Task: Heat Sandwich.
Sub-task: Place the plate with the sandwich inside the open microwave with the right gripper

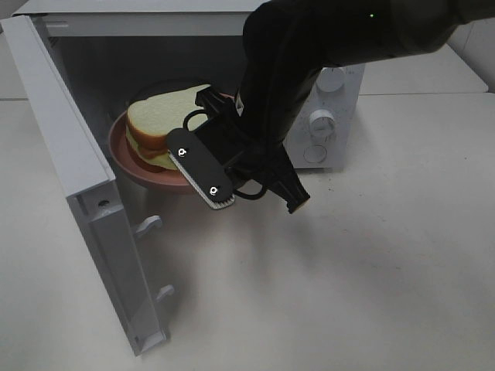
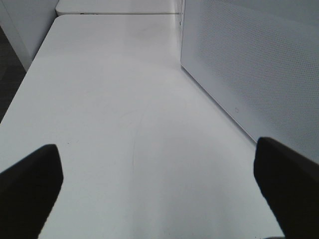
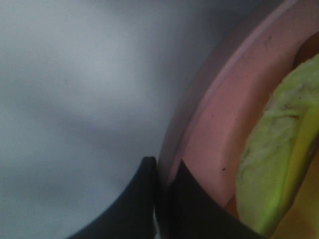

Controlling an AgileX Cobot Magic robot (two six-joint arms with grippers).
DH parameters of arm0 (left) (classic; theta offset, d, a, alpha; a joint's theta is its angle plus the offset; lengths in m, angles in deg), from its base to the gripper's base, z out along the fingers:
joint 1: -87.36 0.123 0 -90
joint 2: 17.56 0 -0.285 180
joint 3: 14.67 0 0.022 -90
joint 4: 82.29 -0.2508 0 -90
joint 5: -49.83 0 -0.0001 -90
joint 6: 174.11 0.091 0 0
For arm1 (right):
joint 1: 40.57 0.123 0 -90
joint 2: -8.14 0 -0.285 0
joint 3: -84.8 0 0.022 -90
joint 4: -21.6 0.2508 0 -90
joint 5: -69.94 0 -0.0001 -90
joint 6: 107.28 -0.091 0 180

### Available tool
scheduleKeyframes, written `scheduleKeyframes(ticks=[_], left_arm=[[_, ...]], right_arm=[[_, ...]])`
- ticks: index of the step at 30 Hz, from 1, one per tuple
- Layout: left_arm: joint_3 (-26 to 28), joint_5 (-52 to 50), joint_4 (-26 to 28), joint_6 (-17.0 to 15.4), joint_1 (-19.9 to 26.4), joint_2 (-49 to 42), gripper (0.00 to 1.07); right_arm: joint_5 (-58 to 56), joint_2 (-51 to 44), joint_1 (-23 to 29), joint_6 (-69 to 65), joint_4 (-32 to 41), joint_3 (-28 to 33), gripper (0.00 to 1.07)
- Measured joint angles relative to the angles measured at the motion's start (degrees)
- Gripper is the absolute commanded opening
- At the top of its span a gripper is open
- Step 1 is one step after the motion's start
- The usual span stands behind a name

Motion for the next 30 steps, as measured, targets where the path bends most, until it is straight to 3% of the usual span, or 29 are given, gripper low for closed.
scheduleKeyframes(ticks=[15,30], left_arm=[[0.0,0.0,0.0,0.0,0.0,0.0,1.03],[0.0,0.0,0.0,0.0,0.0,0.0,1.03]], right_arm=[[-4.1,8.8,0.0,-4.0,-0.1,-12.4,0.02],[-5.8,14.7,0.0,-8.7,-1.5,-21.0,0.02]])
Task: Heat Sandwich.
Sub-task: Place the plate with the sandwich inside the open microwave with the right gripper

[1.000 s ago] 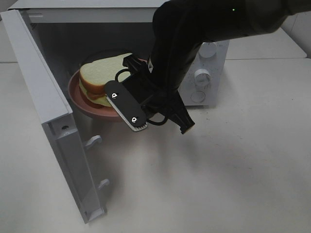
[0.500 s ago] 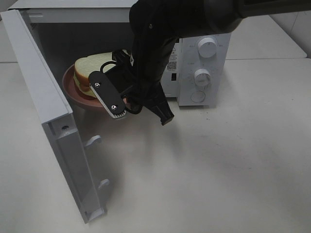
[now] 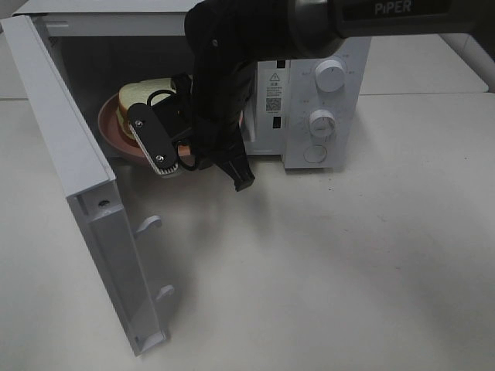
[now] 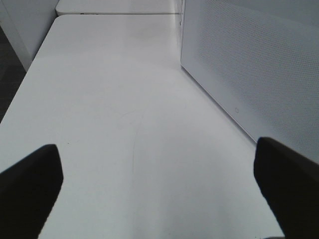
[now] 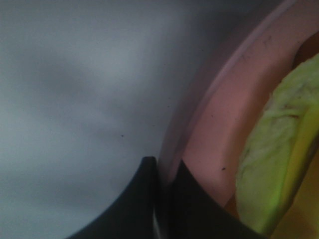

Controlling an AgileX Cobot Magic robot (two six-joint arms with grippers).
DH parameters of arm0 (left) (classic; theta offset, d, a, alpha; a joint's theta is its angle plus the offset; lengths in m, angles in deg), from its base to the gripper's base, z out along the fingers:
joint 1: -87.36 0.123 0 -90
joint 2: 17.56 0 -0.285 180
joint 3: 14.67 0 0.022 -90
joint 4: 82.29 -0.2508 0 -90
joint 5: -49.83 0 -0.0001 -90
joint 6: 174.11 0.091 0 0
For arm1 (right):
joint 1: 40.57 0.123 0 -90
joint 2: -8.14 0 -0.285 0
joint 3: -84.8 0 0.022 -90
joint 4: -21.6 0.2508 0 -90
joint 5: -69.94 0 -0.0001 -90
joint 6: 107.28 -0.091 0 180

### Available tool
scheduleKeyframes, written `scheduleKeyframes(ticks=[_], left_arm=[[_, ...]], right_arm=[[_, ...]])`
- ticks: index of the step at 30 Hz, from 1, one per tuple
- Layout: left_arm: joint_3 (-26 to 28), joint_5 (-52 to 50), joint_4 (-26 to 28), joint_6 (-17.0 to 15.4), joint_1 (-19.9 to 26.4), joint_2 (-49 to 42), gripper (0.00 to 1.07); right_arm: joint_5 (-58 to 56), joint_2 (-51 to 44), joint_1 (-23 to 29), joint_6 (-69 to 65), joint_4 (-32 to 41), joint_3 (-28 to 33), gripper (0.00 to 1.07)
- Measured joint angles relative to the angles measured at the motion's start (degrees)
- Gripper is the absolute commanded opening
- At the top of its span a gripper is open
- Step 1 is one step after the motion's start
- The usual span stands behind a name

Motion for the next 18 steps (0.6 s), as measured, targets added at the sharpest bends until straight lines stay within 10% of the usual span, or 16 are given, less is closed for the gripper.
scheduleKeyframes(ticks=[18], left_arm=[[0.0,0.0,0.0,0.0,0.0,0.0,1.03]], right_arm=[[-1.3,8.3,-1.6,-4.9,-1.1,-12.4,0.02]])
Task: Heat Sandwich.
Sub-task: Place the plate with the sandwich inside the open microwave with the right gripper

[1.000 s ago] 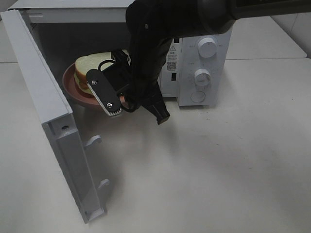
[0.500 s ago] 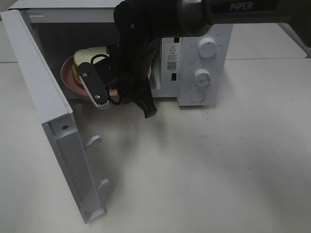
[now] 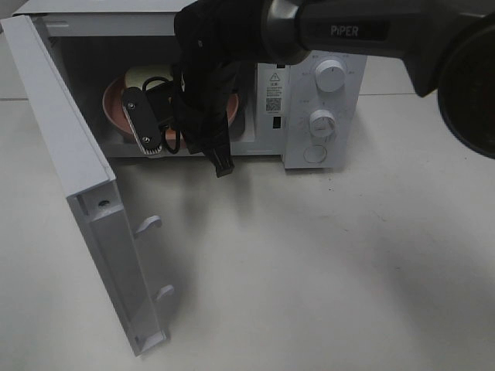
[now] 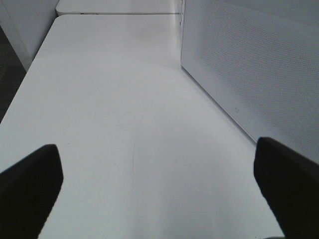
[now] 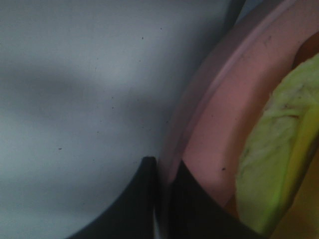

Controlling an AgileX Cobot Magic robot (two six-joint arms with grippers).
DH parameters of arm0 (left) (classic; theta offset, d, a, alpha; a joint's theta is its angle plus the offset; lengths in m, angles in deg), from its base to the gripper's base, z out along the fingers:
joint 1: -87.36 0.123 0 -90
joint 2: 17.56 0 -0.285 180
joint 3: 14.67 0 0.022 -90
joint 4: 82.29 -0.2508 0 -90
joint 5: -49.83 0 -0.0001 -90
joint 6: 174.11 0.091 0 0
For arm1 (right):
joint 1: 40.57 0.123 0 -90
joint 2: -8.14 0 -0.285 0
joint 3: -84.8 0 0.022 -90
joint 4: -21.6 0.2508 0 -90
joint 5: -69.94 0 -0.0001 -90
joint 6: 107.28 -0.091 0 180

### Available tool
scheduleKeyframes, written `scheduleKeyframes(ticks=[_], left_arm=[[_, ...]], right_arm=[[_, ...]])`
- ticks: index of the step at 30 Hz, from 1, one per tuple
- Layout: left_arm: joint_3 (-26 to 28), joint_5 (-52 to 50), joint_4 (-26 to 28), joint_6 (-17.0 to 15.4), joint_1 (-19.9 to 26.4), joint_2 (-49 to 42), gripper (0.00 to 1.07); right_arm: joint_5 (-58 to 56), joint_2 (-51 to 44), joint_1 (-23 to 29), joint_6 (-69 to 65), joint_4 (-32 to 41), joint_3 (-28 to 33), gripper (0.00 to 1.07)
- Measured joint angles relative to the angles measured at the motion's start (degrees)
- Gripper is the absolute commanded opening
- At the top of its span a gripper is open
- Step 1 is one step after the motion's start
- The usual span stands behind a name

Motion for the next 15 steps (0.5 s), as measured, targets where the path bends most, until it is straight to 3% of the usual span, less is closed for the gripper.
scheduleKeyframes(ticks=[15], left_arm=[[0.0,0.0,0.0,0.0,0.0,0.0,1.03]], right_arm=[[-0.4,5.4,-1.8,-3.1,-0.1,-7.4,0.00]])
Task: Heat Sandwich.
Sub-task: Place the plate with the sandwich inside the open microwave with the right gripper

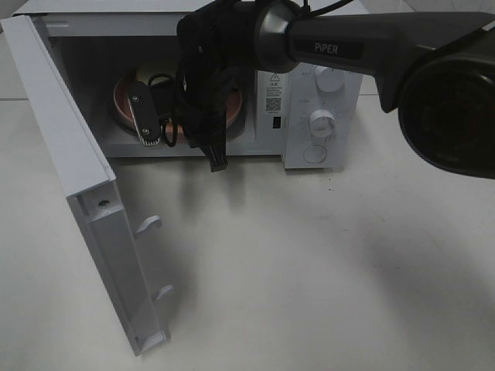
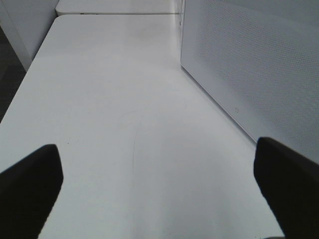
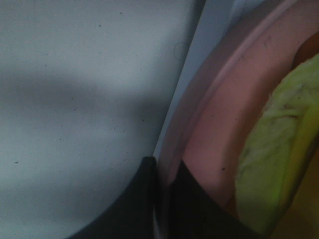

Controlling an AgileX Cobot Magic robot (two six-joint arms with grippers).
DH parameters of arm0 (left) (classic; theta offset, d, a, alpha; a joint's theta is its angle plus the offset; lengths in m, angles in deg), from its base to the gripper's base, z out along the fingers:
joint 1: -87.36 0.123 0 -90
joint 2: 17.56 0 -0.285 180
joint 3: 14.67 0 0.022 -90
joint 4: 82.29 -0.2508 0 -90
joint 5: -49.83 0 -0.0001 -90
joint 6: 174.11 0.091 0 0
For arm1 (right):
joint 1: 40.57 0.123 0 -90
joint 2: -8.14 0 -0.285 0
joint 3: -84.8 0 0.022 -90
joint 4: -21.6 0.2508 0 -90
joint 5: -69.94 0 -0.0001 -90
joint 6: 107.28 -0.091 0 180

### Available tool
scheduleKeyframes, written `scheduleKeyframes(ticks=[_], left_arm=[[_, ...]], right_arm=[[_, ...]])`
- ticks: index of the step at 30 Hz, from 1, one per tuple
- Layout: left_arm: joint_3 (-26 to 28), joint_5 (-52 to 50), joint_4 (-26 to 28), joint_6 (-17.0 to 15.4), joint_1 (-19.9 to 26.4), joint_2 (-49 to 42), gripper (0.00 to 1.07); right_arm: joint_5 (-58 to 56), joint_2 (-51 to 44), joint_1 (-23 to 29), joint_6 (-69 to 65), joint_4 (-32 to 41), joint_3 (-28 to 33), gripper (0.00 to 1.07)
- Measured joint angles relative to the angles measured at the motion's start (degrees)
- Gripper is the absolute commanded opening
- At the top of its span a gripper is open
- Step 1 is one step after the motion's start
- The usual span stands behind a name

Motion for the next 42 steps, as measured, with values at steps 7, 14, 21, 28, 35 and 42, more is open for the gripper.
scheduleKeyframes(ticks=[7,14,21,28,35,42], left_arm=[[0.0,0.0,0.0,0.0,0.0,0.0,1.03],[0.0,0.0,0.0,0.0,0.0,0.0,1.03],[0.0,0.0,0.0,0.0,0.0,0.0,1.03],[0.0,0.0,0.0,0.0,0.0,0.0,1.03],[0.0,0.0,0.0,0.0,0.0,0.0,1.03],[0.0,0.0,0.0,0.0,0.0,0.0,1.03]], right_arm=[[0.4,0.8,-0.8,-0.1,-0.1,-0.9,0.01],[0.5,0.9,-1.0,-1.0,-0.3,-1.0,0.02],[0.5,0.9,-1.0,-2.1,-0.3,-1.0,0.04],[1.3,0.9,-1.0,-4.5,-0.5,-1.1,0.17],[2.1,0.9,-1.0,-8.8,-0.5,-1.1,0.48],[2.3,0.9,-1.0,-12.6,-0.5,-1.1,0.86]])
